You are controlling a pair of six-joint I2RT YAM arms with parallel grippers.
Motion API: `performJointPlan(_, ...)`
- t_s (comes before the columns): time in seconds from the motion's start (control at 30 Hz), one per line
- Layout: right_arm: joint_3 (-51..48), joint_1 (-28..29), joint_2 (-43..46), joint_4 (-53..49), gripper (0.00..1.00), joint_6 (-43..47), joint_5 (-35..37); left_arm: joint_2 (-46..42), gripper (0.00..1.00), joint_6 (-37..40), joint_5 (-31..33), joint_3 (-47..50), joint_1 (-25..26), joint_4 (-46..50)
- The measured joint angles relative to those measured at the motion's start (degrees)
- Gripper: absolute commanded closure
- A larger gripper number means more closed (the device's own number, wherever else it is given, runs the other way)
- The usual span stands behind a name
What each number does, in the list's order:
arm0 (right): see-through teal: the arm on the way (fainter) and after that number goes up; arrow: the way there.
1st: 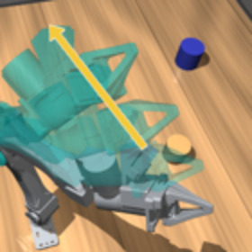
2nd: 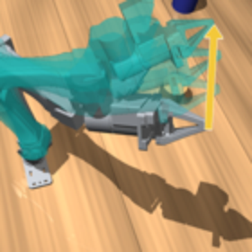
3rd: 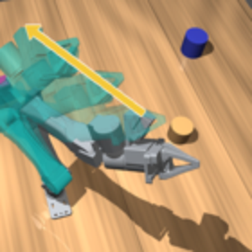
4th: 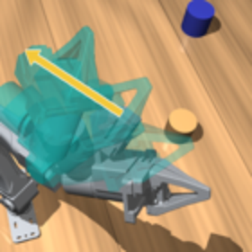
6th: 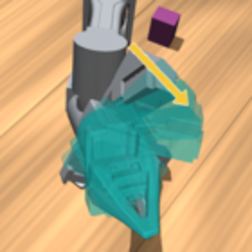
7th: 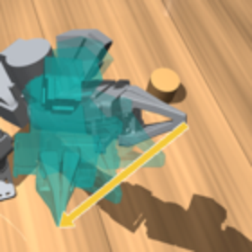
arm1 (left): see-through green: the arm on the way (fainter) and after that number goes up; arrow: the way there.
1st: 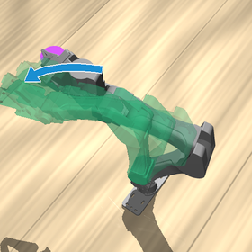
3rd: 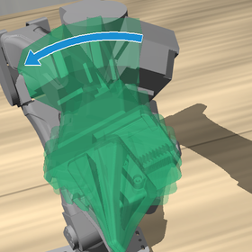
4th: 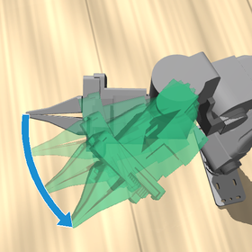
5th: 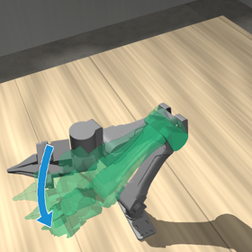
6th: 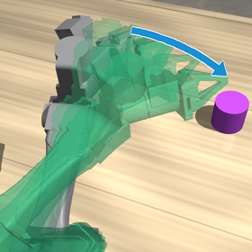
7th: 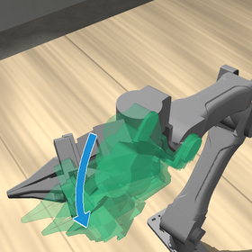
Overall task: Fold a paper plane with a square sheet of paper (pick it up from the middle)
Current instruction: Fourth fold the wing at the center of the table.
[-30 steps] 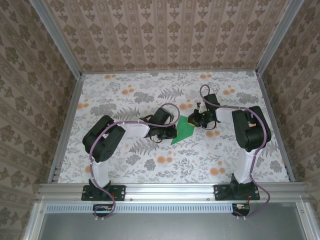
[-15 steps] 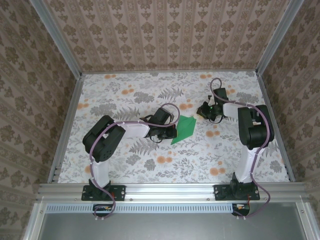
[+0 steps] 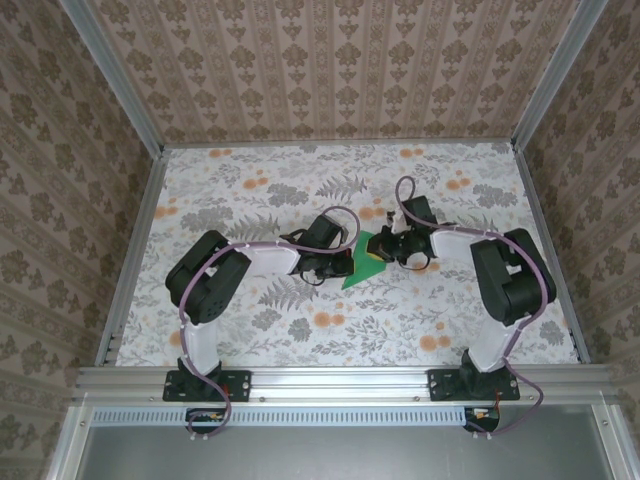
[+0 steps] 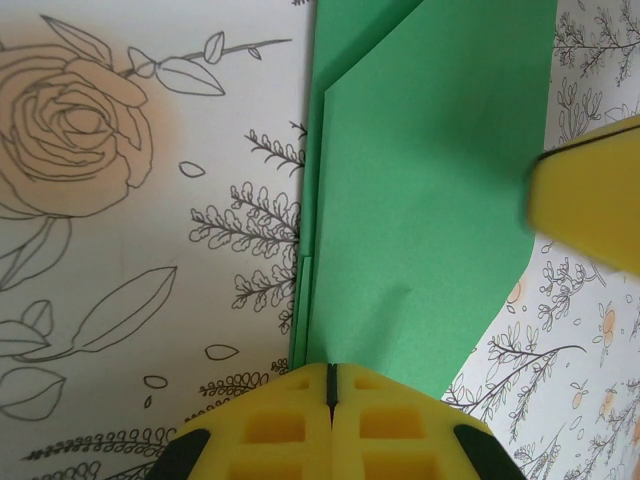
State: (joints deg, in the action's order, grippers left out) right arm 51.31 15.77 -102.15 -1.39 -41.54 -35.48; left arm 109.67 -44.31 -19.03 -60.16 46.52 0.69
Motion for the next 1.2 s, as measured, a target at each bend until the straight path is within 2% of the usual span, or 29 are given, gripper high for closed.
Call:
performJointPlan(0.2,0.0,0.6,-4.6,1.2,0.91,-0.7,-0.5,0.0,1.0,0.0,0.0,-0.2,0.0,0.3)
performJointPlan(0.37,0.4,0.6,-4.9,0.8,0.91,-0.4,-0.5,0.0,0.99,0.2,-0.1,-1.2,0.0,2.2)
performJointPlan(0.5,0.9,0.6,-5.1,-0.1,0.91,-0.2,-0.3,-1.1,0.83,0.1,-0.3,-2.1,-0.3,5.9)
performJointPlan(0.7,1.4,0.6,-5.4,-0.5,0.91,-0.2,-0.1,-5.9,0.7,-3.0,-1.1,-2.1,-0.2,7.7)
performJointPlan(0.93,1.6,0.6,-5.7,-0.5,0.91,-0.3,-0.2,-6.7,0.68,-7.5,-2.8,-0.3,1.9,3.8)
performJointPlan(1.2,2.0,0.6,-6.0,-0.5,0.91,-0.2,-0.2,-4.0,0.68,-10.9,-3.8,0.3,2.0,1.8)
